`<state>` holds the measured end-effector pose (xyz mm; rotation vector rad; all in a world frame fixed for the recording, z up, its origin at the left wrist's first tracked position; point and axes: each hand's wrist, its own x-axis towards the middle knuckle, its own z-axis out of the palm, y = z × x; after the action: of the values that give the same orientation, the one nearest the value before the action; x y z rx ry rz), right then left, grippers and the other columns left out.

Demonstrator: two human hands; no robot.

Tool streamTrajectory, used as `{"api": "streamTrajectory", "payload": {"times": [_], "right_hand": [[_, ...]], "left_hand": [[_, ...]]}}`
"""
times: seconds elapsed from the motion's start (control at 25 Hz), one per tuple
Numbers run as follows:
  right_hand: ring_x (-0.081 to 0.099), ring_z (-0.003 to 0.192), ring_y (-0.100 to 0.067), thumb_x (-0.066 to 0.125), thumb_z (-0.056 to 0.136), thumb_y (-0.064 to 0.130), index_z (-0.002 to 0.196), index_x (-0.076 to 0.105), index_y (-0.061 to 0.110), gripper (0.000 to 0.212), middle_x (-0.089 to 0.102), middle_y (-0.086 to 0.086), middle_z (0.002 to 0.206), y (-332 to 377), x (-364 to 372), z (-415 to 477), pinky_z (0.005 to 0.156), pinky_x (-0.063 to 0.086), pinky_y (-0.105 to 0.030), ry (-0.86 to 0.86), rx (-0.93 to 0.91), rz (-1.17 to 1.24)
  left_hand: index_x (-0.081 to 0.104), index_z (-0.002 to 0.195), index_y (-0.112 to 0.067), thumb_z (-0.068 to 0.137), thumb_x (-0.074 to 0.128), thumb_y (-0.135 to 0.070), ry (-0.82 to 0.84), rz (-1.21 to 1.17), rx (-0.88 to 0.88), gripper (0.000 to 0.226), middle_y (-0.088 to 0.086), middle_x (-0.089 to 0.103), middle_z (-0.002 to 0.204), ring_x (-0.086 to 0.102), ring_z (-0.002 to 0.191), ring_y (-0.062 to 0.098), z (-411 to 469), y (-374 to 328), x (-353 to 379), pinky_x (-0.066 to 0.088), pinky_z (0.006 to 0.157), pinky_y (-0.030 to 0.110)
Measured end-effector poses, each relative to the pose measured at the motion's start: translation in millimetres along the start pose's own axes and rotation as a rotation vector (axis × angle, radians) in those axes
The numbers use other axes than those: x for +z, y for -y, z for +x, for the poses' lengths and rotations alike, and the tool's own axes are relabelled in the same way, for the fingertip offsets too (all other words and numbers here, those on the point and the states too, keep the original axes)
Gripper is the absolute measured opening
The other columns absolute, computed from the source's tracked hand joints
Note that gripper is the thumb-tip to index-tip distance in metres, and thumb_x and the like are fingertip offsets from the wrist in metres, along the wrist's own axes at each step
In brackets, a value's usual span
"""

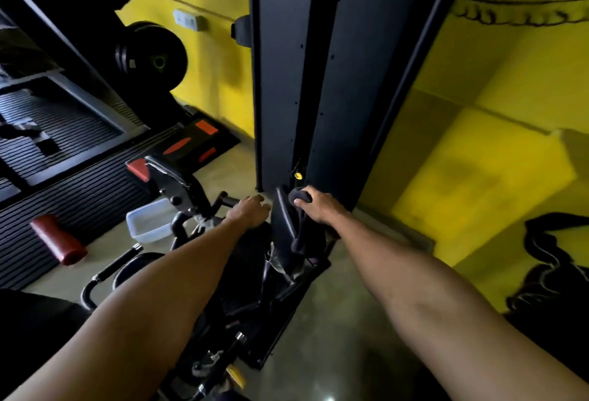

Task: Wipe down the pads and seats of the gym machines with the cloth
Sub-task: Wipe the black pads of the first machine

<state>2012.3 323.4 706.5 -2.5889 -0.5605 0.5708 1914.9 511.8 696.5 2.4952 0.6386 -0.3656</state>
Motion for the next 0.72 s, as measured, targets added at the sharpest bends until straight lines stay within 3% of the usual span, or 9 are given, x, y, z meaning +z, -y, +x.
{"api": "streamTrajectory", "payload": {"times": [0.16, 0.44, 0.6, 0.72], "right_hand": [[0.057, 0.121, -0.037, 0.055, 0.096, 0.053, 0.137, 0.052, 0.030, 0.047, 0.060, -0.013, 0.136, -44.0, -7.9, -59.2, 0.098, 0.048, -0.043, -0.068, 0.141, 0.019], [0.059, 0.119, -0.032, 0.055, 0.099, 0.052, 0.136, 0.053, 0.024, 0.046, 0.062, -0.007, 0.133, -82.5, 6.7, -195.4, 0.096, 0.049, -0.045, -0.254, 0.411, 0.176], [0.053, 0.129, -0.035, 0.053, 0.102, 0.050, 0.145, 0.046, 0.019, 0.054, 0.055, -0.013, 0.145, -93.3, 38.4, -299.0, 0.096, 0.045, -0.039, -0.351, 0.596, 0.228], [0.051, 0.132, -0.039, 0.052, 0.102, 0.050, 0.145, 0.044, 0.017, 0.055, 0.053, -0.018, 0.146, -98.5, 66.5, -373.5, 0.101, 0.042, -0.042, -0.377, 0.741, 0.274]], "left_hand": [[0.057, 0.133, -0.027, 0.084, 0.037, -0.060, 0.082, 0.046, 0.144, 0.062, 0.008, 0.050, 0.148, 0.051, 0.131, 0.034, -20.6, -40.0, 20.4, 0.045, 0.104, 0.044], [0.048, 0.144, -0.018, 0.099, 0.046, -0.042, 0.185, 0.163, 0.483, 0.051, 0.014, 0.048, 0.149, 0.047, 0.133, 0.036, -80.0, -95.7, 70.0, 0.040, 0.105, 0.043], [0.052, 0.141, -0.023, 0.083, 0.030, -0.063, 0.378, 0.266, 0.658, 0.074, 0.008, 0.046, 0.152, 0.047, 0.133, 0.035, -120.1, -108.7, 121.2, 0.040, 0.108, 0.043], [0.047, 0.146, -0.018, 0.098, 0.043, -0.049, 0.390, 0.269, 0.751, 0.057, 0.016, 0.046, 0.151, 0.046, 0.134, 0.038, -169.8, -121.1, 157.1, 0.040, 0.110, 0.046]]}}
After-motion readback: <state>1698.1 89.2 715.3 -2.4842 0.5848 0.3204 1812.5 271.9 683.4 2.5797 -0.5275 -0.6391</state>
